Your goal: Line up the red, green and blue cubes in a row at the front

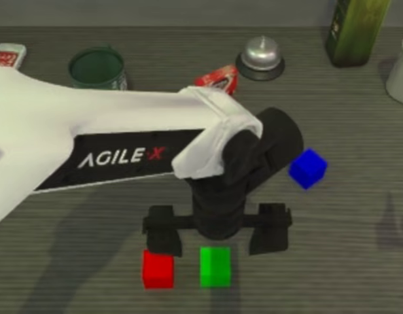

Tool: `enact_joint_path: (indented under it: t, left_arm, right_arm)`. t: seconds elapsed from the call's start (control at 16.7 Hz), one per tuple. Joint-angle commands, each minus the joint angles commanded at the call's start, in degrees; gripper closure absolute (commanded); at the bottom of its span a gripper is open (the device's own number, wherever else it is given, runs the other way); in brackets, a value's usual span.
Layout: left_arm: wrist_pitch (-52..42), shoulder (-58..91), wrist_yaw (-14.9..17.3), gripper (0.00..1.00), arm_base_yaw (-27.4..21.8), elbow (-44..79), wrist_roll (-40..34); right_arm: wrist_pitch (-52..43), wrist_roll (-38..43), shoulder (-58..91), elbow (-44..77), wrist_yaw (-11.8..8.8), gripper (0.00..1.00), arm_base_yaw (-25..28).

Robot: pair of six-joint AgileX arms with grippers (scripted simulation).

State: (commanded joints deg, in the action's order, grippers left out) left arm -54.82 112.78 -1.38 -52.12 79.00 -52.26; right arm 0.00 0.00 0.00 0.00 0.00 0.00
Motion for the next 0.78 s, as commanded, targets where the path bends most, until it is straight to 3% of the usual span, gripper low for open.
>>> enact_joint_path:
  t: [0.3,0.6,0.78]
  left_arm:
    - [-8.20,-3.25,-0.03,0.00,0.50,5.11,-0.12]
    - [-8.18,-3.12,-0.03,0.00,0.21,5.06,-0.11]
    - [-5.97,-6.53,-0.36,0.00,2.49,1.99,0.21]
  right_arm:
    - [0.00,0.00,0.00,0.00,0.00,0.00,0.00]
    - [0.00,0.00,0.00,0.00,0.00,0.00,0.00]
    - [-2.48,-0.49,3.50,3.47,-0.10,0.00,0.97]
